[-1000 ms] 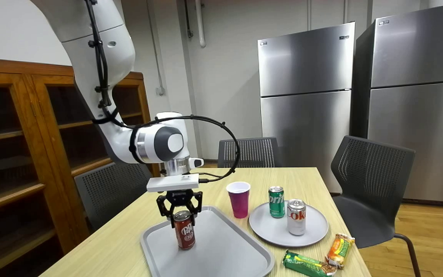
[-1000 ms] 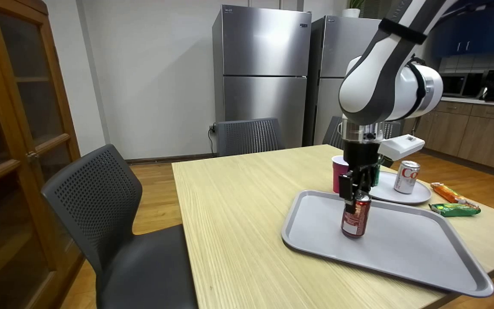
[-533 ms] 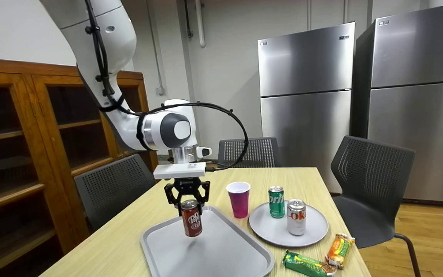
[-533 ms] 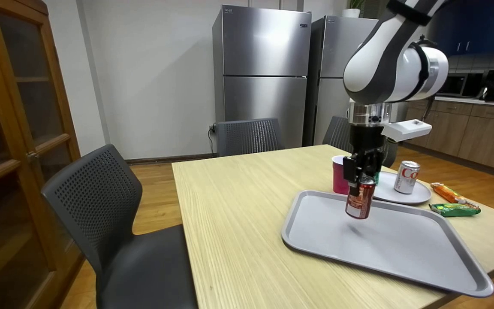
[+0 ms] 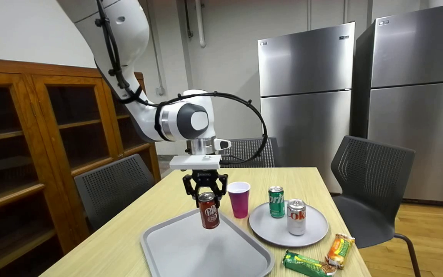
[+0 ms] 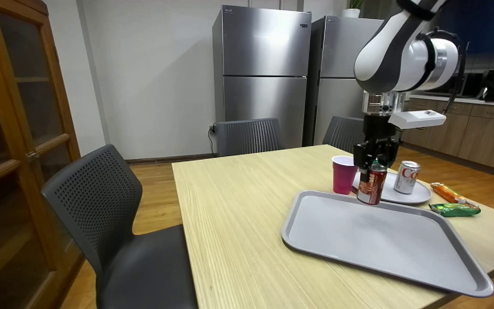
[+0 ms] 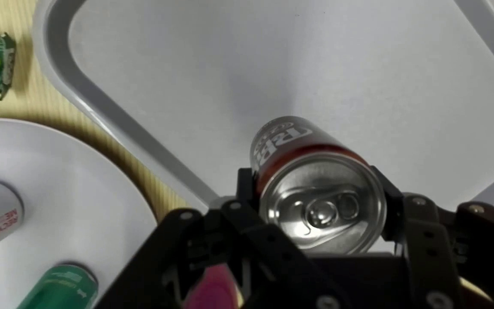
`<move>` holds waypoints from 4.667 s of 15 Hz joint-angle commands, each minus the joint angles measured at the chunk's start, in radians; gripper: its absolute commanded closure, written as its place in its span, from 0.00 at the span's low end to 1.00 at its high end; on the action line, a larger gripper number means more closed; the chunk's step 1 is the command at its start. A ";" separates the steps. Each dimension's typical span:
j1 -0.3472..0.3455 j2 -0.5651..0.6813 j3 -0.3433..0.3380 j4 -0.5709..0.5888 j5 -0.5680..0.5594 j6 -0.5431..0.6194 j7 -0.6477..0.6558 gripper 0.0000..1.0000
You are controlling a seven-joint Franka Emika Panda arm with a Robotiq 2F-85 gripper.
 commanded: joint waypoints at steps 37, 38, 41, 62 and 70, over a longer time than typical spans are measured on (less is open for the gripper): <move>-0.184 0.462 -0.061 0.675 0.123 -0.262 0.201 0.62; -0.184 0.466 -0.061 0.678 0.123 -0.262 0.201 0.62; -0.185 0.473 -0.062 0.682 0.121 -0.261 0.201 0.62; -0.169 0.280 -0.062 0.517 0.111 -0.222 0.176 0.00; -0.141 0.029 -0.060 0.219 0.099 -0.118 0.107 0.00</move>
